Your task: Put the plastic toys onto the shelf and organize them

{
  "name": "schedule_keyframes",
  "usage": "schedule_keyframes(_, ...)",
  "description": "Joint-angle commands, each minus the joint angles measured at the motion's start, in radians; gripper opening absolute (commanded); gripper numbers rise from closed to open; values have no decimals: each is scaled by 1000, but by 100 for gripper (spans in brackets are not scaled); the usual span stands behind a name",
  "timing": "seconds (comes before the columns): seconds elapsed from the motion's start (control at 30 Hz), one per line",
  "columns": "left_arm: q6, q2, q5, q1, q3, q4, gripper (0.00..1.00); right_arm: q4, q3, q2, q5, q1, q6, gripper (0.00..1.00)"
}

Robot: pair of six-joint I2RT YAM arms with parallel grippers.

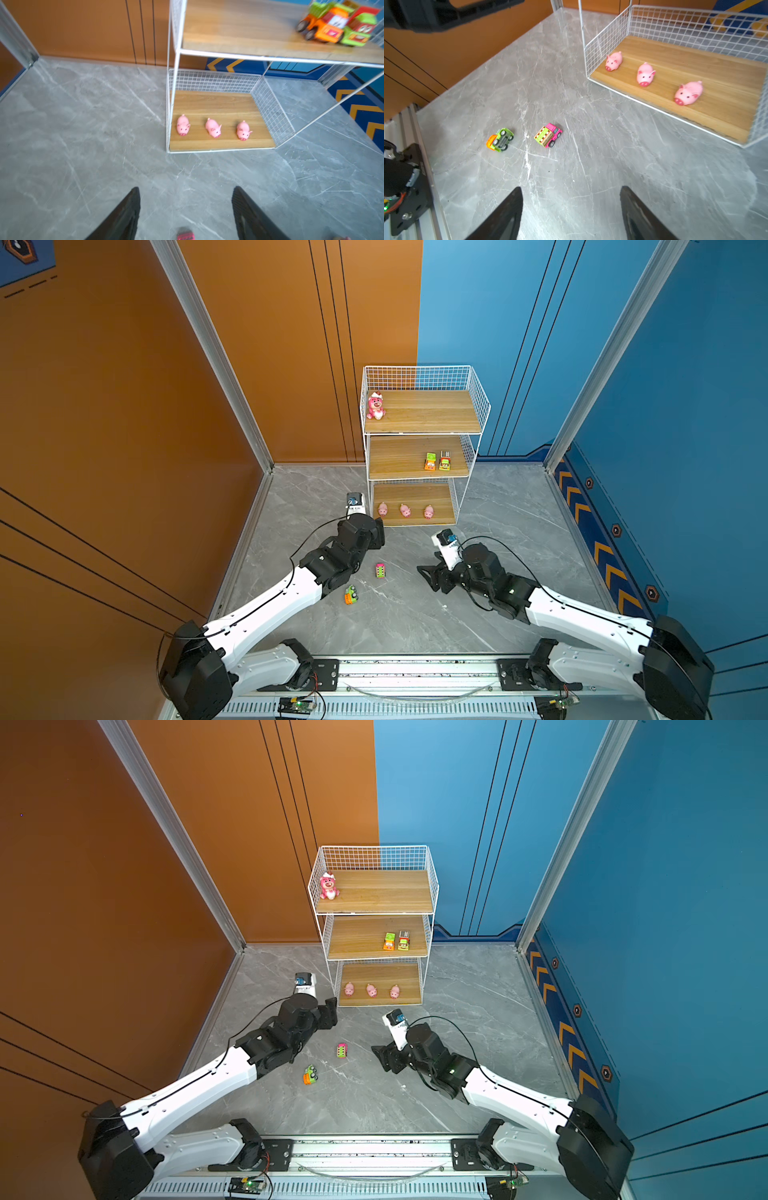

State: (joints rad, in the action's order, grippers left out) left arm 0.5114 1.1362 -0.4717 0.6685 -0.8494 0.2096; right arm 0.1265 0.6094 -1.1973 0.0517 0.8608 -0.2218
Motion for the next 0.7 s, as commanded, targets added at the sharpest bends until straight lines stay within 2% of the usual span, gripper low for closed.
schedule_keyframes(0.0,152,-48,31,-44,18,240,72,-45,78,-110,-60,34,7,75)
schedule_keyframes(0.17,254,-104,187,-176,60,391,73,-76,174,-270,-106,109,-2,75)
schedule_keyframes(0.33,254,-70,349,-312,108,423,74,-119,280,-417,-171,129,-68,75)
schedule_keyframes(0.5,221,21,427,-342,97,415,74,-197,414,-534,-204,132,-146,75)
schedule_keyframes(0.67,198,84,461,-329,88,376,74,-240,438,-563,-255,121,-217,75)
